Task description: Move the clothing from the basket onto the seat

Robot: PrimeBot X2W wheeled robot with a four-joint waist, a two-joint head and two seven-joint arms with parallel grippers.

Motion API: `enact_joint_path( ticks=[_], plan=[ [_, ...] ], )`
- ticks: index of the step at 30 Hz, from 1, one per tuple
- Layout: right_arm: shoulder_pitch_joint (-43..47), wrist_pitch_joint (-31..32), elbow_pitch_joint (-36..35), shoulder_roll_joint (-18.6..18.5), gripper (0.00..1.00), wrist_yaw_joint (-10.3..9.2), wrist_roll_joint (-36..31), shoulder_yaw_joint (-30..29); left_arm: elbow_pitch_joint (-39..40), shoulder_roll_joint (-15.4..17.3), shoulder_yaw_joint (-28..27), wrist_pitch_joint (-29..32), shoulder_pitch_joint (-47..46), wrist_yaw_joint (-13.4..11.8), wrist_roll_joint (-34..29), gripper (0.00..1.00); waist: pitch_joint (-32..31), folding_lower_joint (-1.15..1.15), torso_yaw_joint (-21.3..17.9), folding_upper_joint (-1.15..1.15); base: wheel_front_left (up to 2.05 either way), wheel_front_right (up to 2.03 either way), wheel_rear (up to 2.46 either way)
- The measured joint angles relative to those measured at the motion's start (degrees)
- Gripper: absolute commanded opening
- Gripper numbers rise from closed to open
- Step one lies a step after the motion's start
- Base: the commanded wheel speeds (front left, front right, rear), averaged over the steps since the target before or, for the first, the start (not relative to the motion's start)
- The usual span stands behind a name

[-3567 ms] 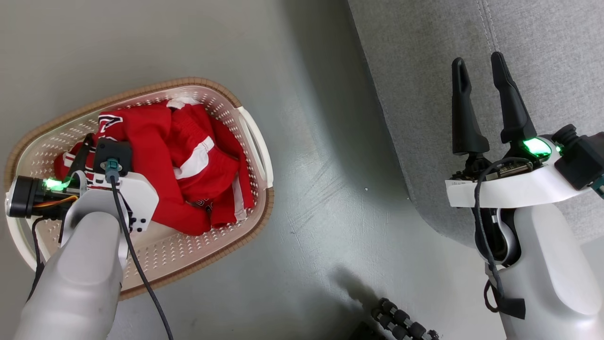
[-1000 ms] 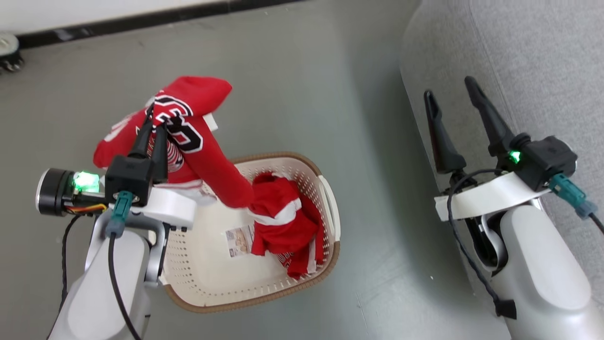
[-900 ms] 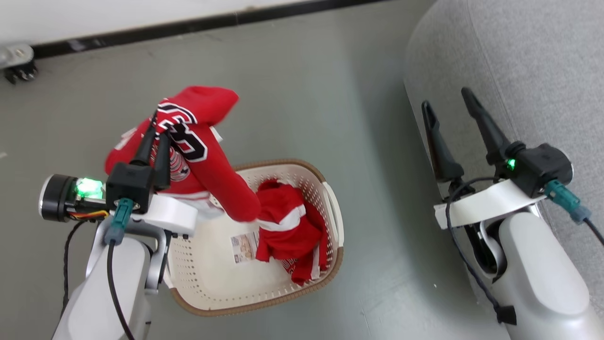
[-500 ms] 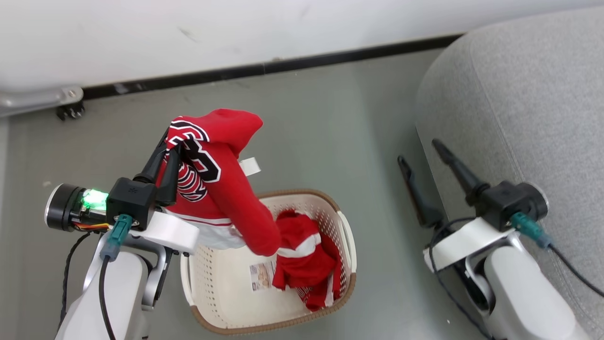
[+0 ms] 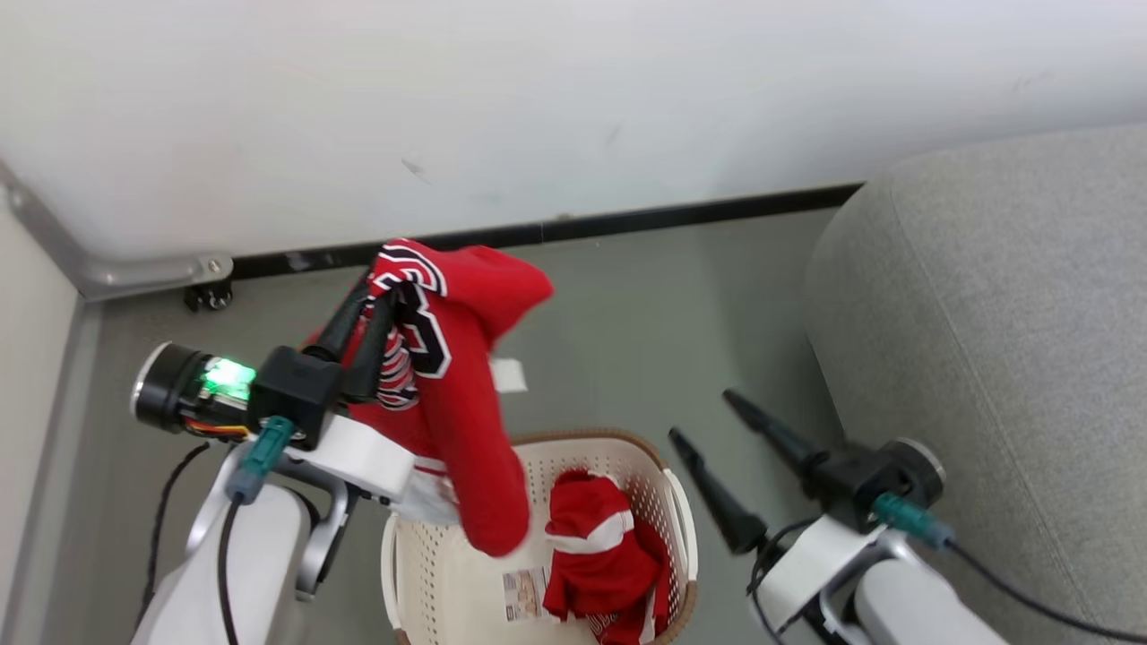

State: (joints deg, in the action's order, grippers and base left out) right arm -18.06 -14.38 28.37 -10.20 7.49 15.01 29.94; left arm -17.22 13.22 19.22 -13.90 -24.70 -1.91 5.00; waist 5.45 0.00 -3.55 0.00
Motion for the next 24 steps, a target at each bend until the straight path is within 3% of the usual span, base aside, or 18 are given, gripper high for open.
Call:
enact_joint_path(
  ticks=[8, 24],
  plan=[
    [2.24, 0.35, 0.16, 1.00, 1.00, 0.00, 4.20, 7.54, 0.33, -1.68, 2.55, 2.16, -0.59, 1.97, -0.01, 0.00, -3.82, 0.00, 0.78, 0.00, 0.00, 0.00, 0.00],
    [1.44, 0.70, 2.12, 3.36, 1.00, 0.00, 7.45, 16.22, -0.65, -3.44, 4.14, 7.53, -1.81, 2.49, -0.01, 0.00, -8.01, 0.00, 1.41, 0.00, 0.00, 0.00, 0.00]
  ],
)
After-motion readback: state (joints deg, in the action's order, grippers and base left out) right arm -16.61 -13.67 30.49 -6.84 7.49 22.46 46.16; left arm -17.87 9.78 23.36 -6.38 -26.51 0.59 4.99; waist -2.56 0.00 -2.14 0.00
